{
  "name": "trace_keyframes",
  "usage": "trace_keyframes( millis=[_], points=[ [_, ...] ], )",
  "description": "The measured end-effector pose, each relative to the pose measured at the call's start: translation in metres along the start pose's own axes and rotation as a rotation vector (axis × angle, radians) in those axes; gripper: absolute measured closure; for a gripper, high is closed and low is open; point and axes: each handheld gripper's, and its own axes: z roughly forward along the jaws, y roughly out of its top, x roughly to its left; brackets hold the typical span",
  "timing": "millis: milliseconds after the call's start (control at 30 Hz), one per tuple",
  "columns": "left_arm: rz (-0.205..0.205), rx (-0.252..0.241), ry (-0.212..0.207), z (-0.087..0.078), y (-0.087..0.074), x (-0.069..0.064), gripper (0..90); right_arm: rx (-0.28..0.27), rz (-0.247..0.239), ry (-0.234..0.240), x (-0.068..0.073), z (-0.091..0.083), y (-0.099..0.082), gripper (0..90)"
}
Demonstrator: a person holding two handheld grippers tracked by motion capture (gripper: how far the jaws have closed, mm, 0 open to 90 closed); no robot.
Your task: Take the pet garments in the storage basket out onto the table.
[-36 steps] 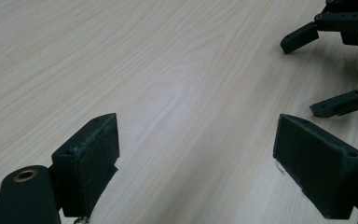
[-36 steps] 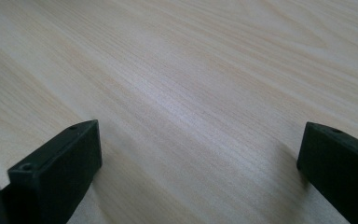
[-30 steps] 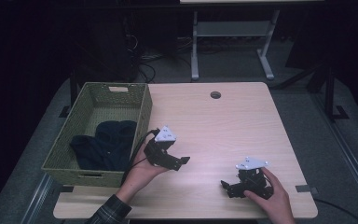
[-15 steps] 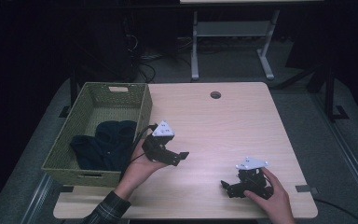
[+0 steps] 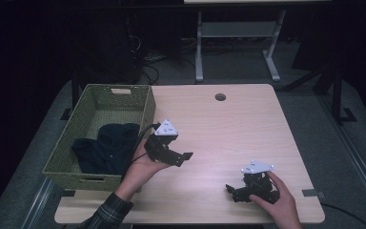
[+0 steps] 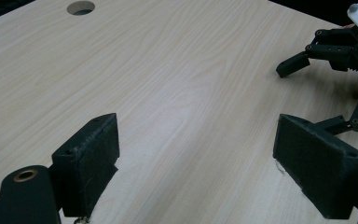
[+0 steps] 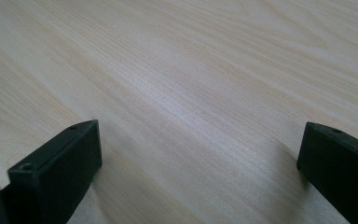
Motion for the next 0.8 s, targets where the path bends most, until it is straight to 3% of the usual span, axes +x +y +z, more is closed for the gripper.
trace_keyframes(
  millis=[600, 800],
  points=[
    [0.015, 0.002, 0.000, -0.013, 0.013, 0.006, 14.1, 0.000, 0.000, 0.000, 0.000, 0.000, 0.000, 0.0],
    [0.013, -0.008, 0.019, -0.026, 0.013, 0.014, 14.1, 0.000, 0.000, 0.000, 0.000, 0.000, 0.000, 0.0]
  ],
)
